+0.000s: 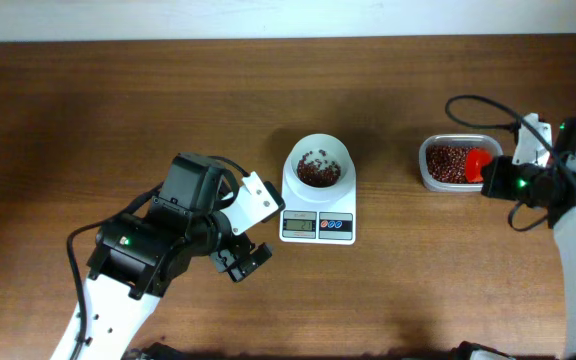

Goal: Scoop and weigh 50g on scale
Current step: 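Move the empty scoop with the right gripper back to the bean tub, then scoop more beans from the tub with the right gripper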

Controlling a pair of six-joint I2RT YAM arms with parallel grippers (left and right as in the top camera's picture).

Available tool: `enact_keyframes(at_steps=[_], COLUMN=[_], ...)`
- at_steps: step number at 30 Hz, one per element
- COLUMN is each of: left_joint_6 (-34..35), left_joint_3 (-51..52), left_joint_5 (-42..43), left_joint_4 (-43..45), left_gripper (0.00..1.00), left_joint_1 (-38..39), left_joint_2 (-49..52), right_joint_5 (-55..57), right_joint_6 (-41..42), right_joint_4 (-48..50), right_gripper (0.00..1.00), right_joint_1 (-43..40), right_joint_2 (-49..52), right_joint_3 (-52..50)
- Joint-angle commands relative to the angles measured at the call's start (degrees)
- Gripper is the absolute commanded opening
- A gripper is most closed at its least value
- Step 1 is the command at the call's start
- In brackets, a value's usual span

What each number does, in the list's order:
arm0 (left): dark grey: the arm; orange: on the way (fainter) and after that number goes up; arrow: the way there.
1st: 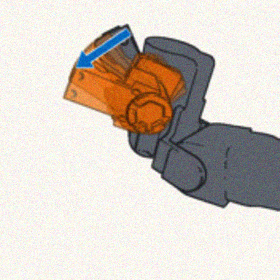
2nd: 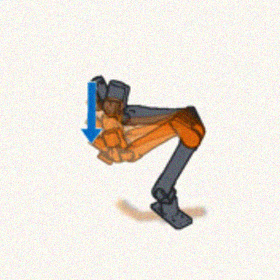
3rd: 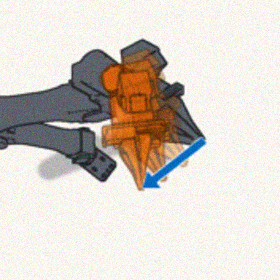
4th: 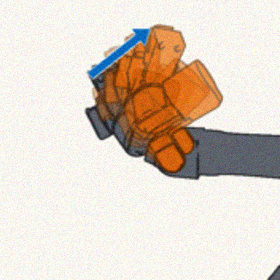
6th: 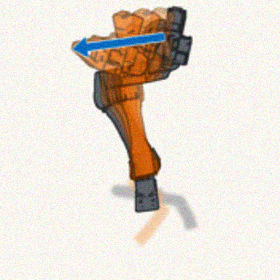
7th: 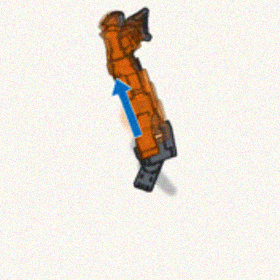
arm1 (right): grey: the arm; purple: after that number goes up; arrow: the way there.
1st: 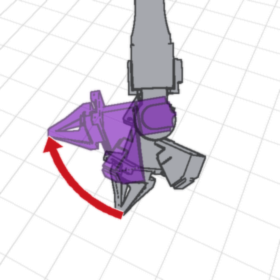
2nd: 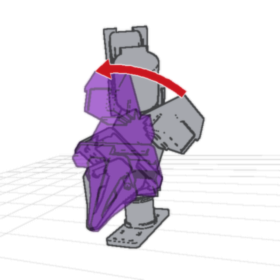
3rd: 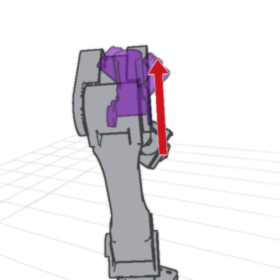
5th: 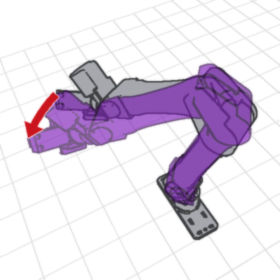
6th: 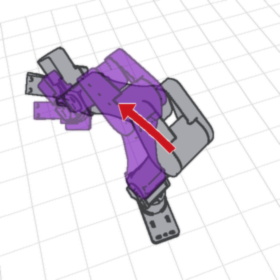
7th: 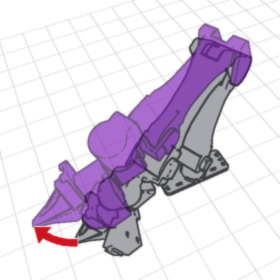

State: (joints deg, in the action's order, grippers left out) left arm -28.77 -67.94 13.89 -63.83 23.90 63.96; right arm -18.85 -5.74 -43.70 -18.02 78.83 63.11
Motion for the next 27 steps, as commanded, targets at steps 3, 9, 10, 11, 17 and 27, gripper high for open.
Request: enact_keyframes(at_steps=[3, 9, 10, 11, 17, 27], left_joint_6=[-0.9, -0.9, -0.9, -0.9, -0.9, -0.9], left_joint_3=[-1.1, -1.1, -1.1, -1.1, -1.1, -1.1], left_joint_5=[-0.2, -0.2, -0.2, -0.2, -0.2, -0.2], left_joint_4=[0.1, 0.1, 0.1, 0.1, 0.1, 0.1], left_gripper=[0.99, 0.99, 0.99, 0.99, 0.99, 0.99], left_joint_1=[-0.3, -0.3, -0.3, -0.3, -0.3, -0.3], left_joint_2=[-0.3, -0.3, -0.3, -0.3, -0.3, -0.3], right_joint_5=[1.6, 1.7, 1.9, 2.9, 9.2, 8.6], right_joint_6=[0.0, 0.0, 0.0, 0.0, 0.0, 0.0], right_joint_4=[5.9, 11.5, 11.7, 11.7, 11.6, 11.6], right_gripper=[0.04, 0.04, 0.04, 0.04, 0.04, 0.04], right_joint_1=[-0.4, -0.4, -0.4, -0.4, -0.4, -0.4], right_joint_2=[8.0, 11.9, 11.9, 11.9, 11.9, 11.9], right_joint_3=[-0.2, -0.2, -0.2, -0.2, -0.2, -0.2])
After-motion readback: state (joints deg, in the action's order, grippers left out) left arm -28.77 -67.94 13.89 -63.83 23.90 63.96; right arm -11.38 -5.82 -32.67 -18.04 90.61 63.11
